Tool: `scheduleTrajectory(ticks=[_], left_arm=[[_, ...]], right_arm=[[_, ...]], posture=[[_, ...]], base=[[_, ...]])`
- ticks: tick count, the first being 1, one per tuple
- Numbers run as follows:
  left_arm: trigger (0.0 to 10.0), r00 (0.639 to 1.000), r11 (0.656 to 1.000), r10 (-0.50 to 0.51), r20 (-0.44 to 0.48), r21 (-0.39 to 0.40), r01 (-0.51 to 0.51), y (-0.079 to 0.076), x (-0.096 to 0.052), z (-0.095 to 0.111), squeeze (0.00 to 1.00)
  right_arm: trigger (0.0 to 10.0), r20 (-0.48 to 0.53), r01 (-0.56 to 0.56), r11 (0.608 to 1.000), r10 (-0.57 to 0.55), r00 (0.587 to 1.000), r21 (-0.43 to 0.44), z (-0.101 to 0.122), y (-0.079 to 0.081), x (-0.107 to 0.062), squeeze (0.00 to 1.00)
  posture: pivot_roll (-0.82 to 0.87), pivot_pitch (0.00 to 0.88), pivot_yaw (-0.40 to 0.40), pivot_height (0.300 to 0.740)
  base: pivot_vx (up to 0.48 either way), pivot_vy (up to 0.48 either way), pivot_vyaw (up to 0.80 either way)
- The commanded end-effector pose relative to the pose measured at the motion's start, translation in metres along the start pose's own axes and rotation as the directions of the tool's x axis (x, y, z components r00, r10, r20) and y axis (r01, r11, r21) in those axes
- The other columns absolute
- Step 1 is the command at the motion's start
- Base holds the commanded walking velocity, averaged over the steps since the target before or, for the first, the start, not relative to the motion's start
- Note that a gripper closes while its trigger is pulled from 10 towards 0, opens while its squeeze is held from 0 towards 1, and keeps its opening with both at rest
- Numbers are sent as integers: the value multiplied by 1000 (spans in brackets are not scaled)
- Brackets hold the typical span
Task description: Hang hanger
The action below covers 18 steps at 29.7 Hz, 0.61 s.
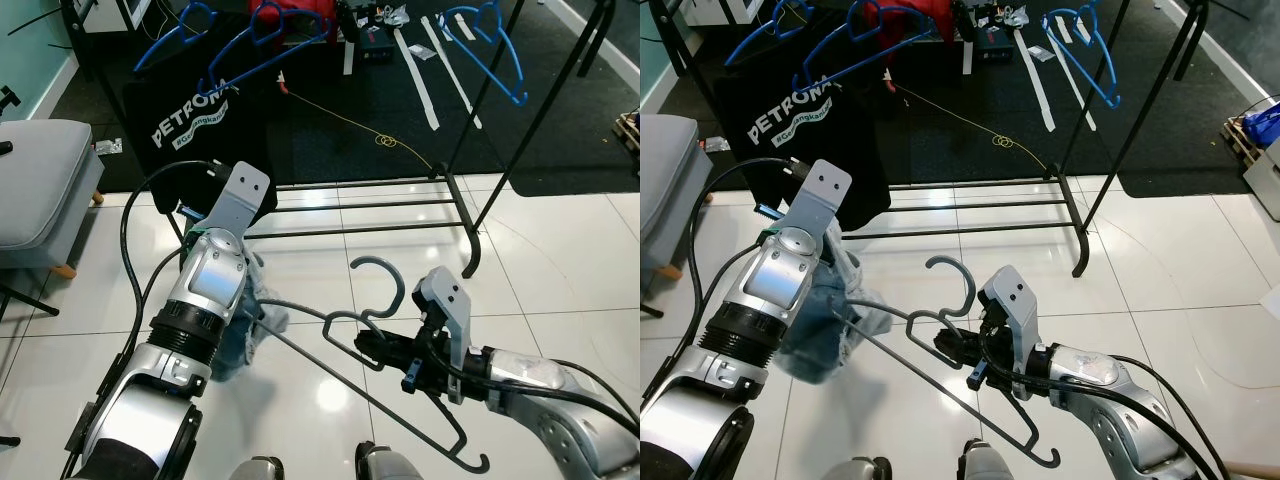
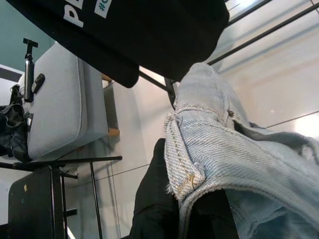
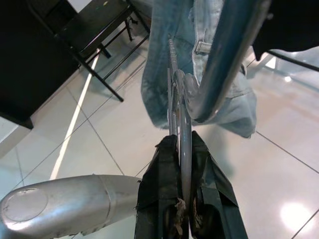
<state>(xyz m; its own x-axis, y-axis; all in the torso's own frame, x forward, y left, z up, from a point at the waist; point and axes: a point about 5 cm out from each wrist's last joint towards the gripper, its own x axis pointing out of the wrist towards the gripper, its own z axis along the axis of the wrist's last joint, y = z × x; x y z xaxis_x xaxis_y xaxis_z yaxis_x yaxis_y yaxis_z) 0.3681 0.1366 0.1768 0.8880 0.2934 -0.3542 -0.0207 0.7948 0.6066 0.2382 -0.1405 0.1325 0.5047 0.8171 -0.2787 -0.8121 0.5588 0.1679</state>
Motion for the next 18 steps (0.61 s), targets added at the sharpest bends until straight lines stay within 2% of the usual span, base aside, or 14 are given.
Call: scheduleTrajectory(ticks=[1,3,5,10,18], left_arm=[[10000,1000,1000,-3,13,10,3,2,-4,3,0],[10000,1000,1000,-12,17,15,11,1,-6,4,0],[10000,999,999,-30,32,33,29,0,-11,6,0],[10000,997,997,-41,63,62,37,-1,-16,8,0],[10000,993,995,-70,91,71,64,-5,-25,15,0]], right_arm=[[10000,27,62,998,-62,998,-19,2,-8,0,0],[10000,44,94,995,-93,995,-30,4,-11,0,0],[10000,85,192,980,-188,978,-42,9,-23,0,0],[10000,110,238,970,-232,966,-49,14,-29,-3,0],[10000,123,166,985,-160,979,-42,17,-23,0,0]], posture=[[-52,93,108,740],[-51,94,110,740],[-52,94,110,740],[-49,96,106,740],[-49,93,96,740]], base=[[0,0,0],[0,0,0],[0,0,0],[0,0,0],[0,0,0]])
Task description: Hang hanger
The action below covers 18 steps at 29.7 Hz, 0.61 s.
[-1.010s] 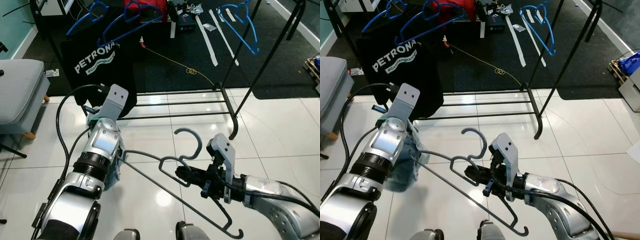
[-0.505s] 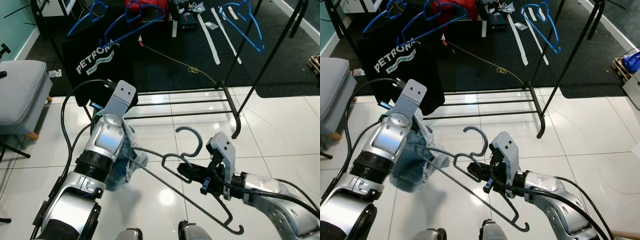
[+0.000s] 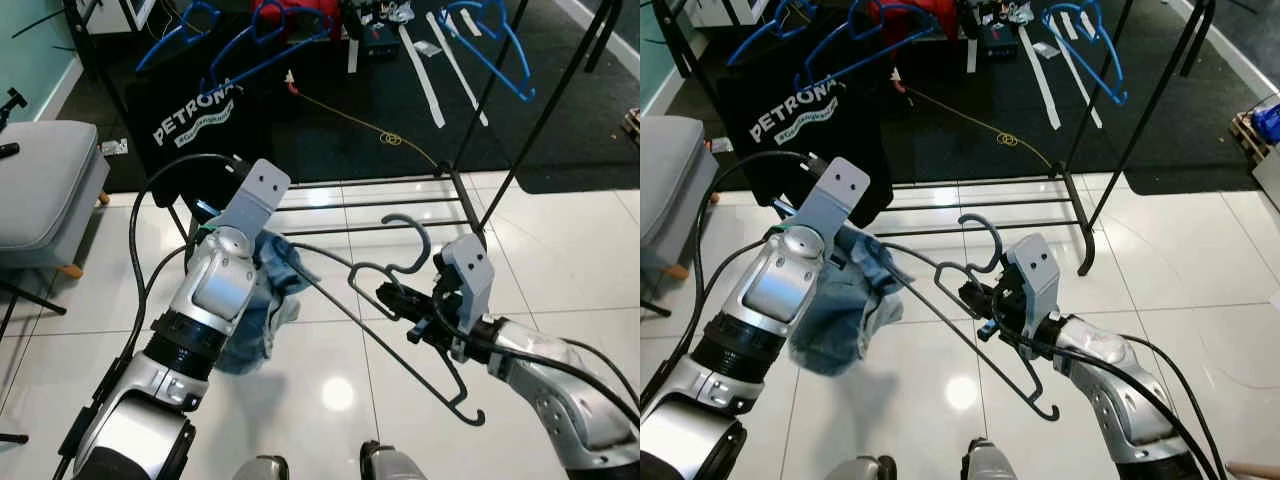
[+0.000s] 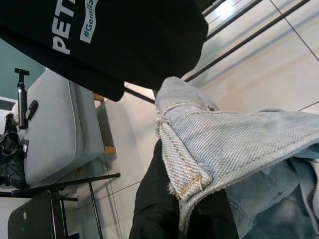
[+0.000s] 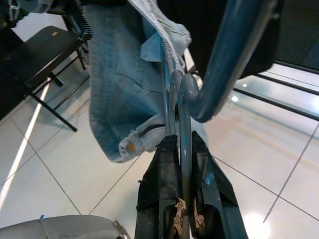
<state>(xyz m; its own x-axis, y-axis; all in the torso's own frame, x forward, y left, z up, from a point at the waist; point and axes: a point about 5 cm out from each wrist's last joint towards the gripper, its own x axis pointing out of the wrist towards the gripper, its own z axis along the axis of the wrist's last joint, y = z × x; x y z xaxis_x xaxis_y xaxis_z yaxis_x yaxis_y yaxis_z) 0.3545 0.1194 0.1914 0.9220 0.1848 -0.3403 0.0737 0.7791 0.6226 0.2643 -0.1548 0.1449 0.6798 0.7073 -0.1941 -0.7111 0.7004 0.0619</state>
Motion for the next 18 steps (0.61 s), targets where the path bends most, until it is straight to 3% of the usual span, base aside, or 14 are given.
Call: scheduleTrajectory(ticks=[1,4,12,18], left_arm=[[10000,1000,1000,9,7,9,-9,0,-2,2,0],[10000,1000,1000,18,8,5,-18,0,-3,4,0],[10000,1000,1000,2,15,-4,-2,-2,-7,8,0],[10000,998,999,-41,39,1,41,-5,-12,12,0]], right_arm=[[10000,9,-29,999,29,1000,12,-1,4,1,0],[10000,9,-112,994,112,994,18,-1,15,4,0],[10000,-11,-208,978,208,978,30,-3,26,3,0],[10000,-14,-142,990,142,990,8,-5,18,5,0]], posture=[[-49,93,96,740],[-48,91,95,740],[-49,81,90,740],[-52,76,87,740]], base=[[0,0,0],[0,0,0],[0,0,0],[0,0,0]])
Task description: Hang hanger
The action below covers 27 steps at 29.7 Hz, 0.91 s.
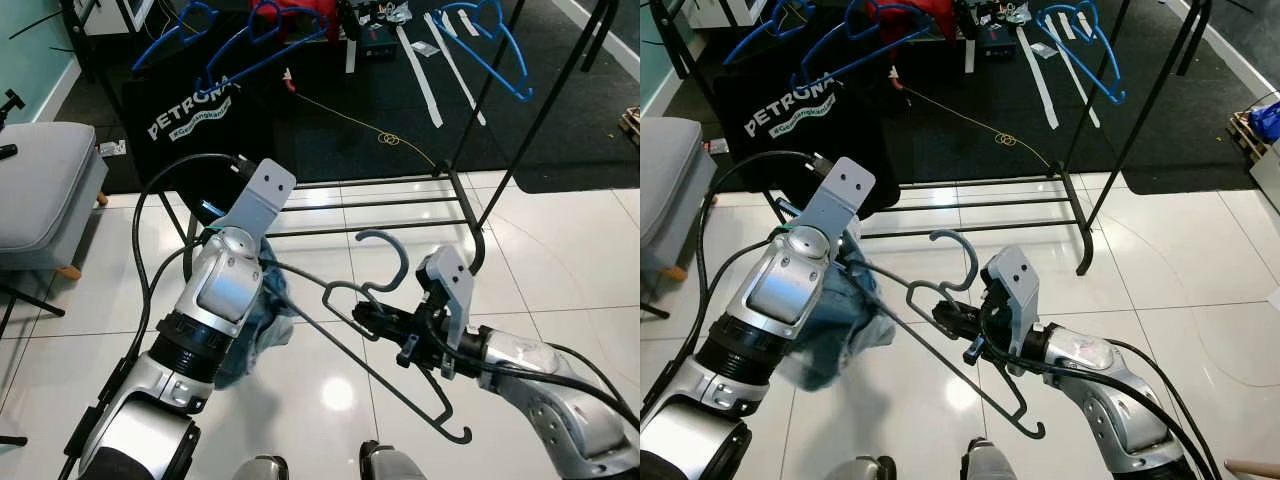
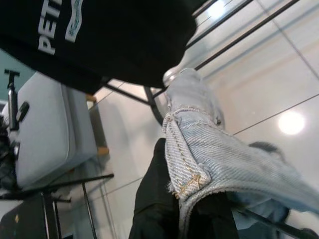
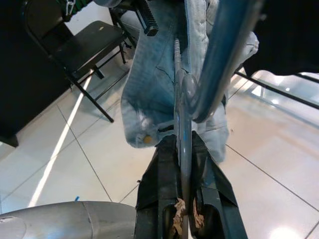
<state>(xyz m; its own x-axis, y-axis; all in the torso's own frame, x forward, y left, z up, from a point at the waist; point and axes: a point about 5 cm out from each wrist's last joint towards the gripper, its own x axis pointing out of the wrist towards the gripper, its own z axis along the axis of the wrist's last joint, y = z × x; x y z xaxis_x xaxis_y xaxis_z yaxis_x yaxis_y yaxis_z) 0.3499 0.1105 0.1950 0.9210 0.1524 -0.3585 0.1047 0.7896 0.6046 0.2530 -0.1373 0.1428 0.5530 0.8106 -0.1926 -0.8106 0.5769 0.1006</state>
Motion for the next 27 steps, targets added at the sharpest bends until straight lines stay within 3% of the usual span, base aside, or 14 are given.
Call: scheduleTrajectory(ticks=[1,4,6,10,21,27], left_arm=[[10000,999,1000,-5,32,9,4,0,-5,6,0],[10000,996,998,-52,68,31,50,-4,-9,9,0],[10000,984,989,-143,105,63,137,-12,-16,12,0],[10000,966,971,-234,105,80,227,-19,-22,11,0],[10000,959,961,-273,72,62,269,-19,-24,8,0],[10000,957,964,-267,110,24,266,-21,-23,18,0]], right_arm=[[10000,-3,20,1000,-20,1000,0,-3,-2,0,0],[10000,17,64,998,-64,998,-12,0,-8,5,0],[10000,57,83,996,-82,995,-13,6,-11,15,0],[10000,105,83,996,-81,991,-15,15,-10,27,0],[10000,200,50,998,-40,979,-40,38,-2,44,0],[10000,178,12,999,-3,984,-49,33,4,50,0]], posture=[[-52,76,87,740],[-49,76,85,740],[-48,76,85,740],[-42,82,83,740],[-40,93,82,740],[-40,93,81,740]], base=[[0,0,0],[0,0,0],[0,0,0],[0,0,0],[0,0,0],[0,0,0]])
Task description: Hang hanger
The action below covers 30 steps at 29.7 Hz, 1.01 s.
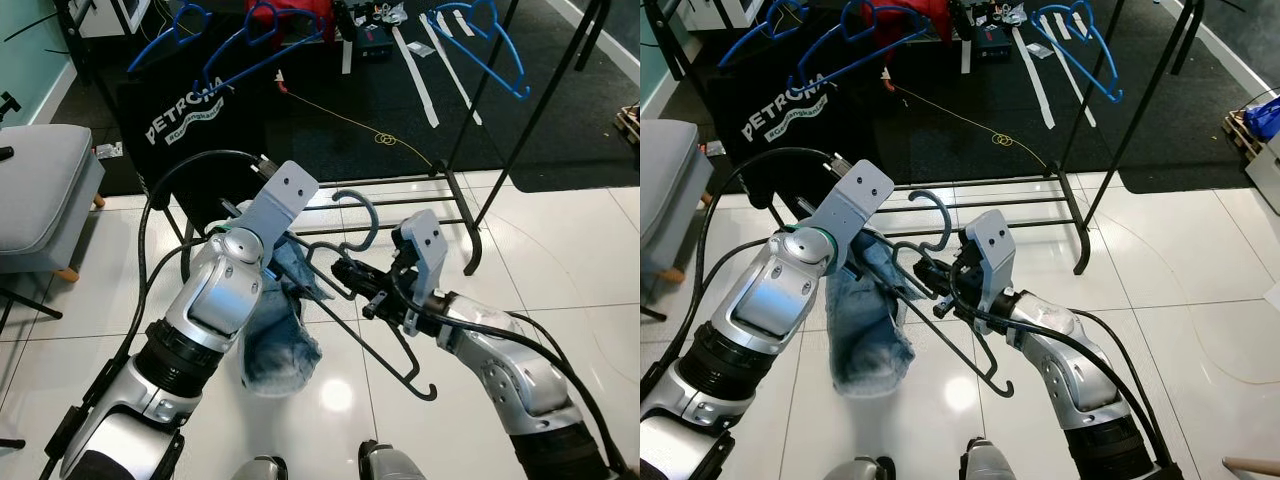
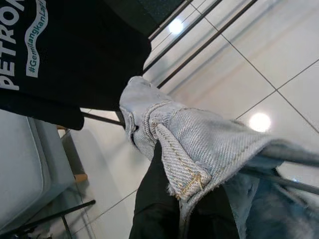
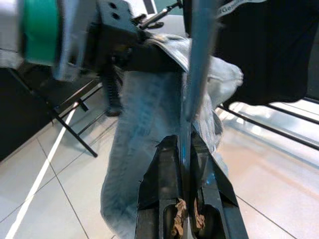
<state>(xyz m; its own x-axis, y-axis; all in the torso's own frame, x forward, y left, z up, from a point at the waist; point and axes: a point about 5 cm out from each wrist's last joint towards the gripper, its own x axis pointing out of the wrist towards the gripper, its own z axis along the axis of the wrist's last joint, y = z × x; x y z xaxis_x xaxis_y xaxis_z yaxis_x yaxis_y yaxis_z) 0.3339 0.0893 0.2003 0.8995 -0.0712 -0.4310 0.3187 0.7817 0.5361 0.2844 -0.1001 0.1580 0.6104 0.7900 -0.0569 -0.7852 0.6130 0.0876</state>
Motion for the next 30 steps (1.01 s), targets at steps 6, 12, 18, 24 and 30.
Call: scheduleTrajectory(ticks=[6,12,18,24,30], left_arm=[[10000,951,957,-244,188,-114,268,-15,-17,28,0],[10000,877,825,-400,267,-312,471,-17,-24,37,0],[10000,879,841,-366,306,-296,453,-5,-25,40,0],[10000,899,975,-177,400,-54,216,3,-19,45,0],[10000,888,999,-42,458,5,45,22,-17,50,0]], right_arm=[[10000,71,40,998,-36,997,-55,9,-1,10,0],[10000,101,69,996,-63,993,-52,14,-5,10,0],[10000,32,22,996,-19,999,-88,5,-2,9,0],[10000,0,-57,994,57,998,-90,0,7,8,0],[10000,-36,-123,989,120,992,-86,-5,14,-1,0]], posture=[[-39,94,80,740],[-44,96,80,740],[-42,99,73,740],[-41,99,73,740],[-44,100,72,740]], base=[[0,0,0],[0,0,0],[0,0,0],[0,0,0],[0,0,0]])
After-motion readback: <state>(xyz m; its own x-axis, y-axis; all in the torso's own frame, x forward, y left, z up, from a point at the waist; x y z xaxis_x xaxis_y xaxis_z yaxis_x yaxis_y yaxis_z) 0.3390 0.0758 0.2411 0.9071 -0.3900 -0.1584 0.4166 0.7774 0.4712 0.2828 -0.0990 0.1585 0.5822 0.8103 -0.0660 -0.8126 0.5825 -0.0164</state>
